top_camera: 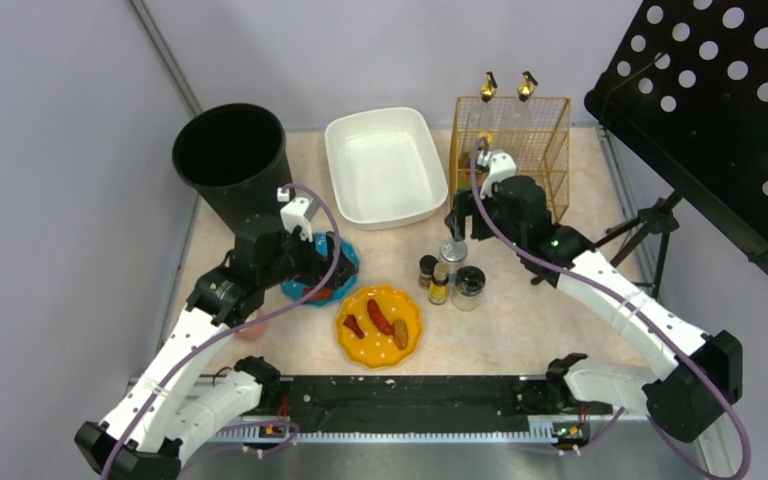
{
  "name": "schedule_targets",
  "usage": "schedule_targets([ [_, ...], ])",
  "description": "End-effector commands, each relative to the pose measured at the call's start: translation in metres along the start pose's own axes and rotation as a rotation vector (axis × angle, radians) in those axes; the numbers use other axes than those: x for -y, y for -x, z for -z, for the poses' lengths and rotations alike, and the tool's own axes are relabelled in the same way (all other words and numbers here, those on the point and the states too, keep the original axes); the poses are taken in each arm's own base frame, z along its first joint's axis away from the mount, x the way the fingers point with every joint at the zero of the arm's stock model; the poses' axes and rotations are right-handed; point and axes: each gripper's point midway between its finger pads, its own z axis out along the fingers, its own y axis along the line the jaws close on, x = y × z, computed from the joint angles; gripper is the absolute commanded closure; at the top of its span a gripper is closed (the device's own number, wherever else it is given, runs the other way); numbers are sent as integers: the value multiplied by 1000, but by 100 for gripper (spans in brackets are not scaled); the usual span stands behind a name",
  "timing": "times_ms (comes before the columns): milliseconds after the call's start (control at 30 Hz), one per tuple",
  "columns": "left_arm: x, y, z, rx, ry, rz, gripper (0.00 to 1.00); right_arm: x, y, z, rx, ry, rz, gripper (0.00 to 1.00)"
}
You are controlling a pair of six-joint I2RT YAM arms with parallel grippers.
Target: Clear the kitchen counter
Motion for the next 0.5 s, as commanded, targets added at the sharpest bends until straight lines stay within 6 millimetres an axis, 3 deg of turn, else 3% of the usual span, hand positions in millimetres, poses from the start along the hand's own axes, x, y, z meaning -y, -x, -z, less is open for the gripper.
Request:
schedule_targets([
  [0, 7, 7, 3, 32, -29, -14, 2, -18, -19, 11, -35, 63, -14, 25],
  [467, 5, 6, 2, 28, -23, -12, 2, -32, -65, -6, -125, 27, 11, 23],
])
